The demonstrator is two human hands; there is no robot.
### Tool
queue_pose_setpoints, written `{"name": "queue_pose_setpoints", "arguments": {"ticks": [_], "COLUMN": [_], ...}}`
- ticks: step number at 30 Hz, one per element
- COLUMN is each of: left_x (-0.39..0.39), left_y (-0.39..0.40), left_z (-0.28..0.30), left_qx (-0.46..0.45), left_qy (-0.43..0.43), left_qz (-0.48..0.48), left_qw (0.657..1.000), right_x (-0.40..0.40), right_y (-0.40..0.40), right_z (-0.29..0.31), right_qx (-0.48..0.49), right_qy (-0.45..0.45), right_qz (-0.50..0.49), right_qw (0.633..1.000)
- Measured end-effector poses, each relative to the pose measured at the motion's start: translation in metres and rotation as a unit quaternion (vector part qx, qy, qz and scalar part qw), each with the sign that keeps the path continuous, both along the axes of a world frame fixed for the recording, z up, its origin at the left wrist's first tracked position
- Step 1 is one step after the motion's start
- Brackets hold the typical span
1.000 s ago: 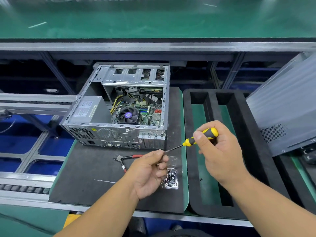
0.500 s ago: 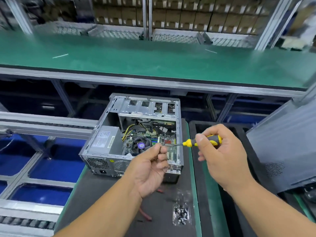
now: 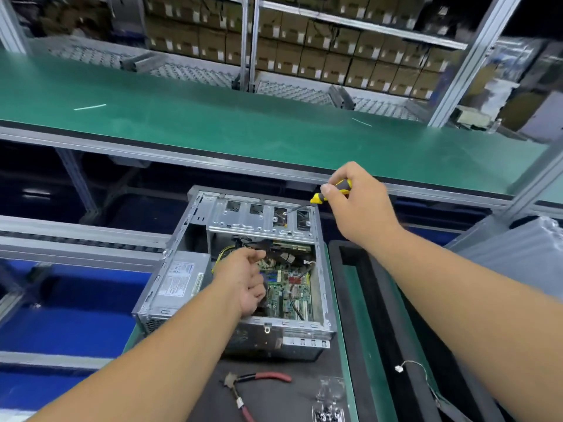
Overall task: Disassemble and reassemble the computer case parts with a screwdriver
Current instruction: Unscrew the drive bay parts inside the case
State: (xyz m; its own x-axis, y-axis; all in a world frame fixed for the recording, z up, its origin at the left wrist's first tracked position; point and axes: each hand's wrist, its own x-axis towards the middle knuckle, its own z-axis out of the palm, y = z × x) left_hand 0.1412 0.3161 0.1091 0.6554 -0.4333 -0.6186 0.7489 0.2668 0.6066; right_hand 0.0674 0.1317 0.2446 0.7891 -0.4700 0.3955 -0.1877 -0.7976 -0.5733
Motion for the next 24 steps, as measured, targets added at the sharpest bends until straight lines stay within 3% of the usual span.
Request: {"name": "queue_pose_setpoints", "arguments": {"ticks": [8, 19, 24], "left_x": [0.056, 0.081, 0.080], "left_y": [-0.043, -0.067, -0.070], "left_z": [-0.035, -0.069, -0.074], "left_qx": [0.136, 0.028, 0.028], "left_qy": [-0.010, 0.032, 0.012], "left_qz": [-0.115, -0.140, -0.130], "left_qw": [0.984, 0.989, 0.991], "right_x": [0.092, 0.151, 0.157], "right_y": [-0.025, -0.036, -0.038], "right_z": [-0.013, -0.038, -0.040], "right_qx": [-0.082, -0.126, -0.138], "right_qy": [0.125, 0.223, 0.231], "right_qz": [0.031, 0.091, 0.087], "right_qw": [0.988, 0.962, 0.959]}}
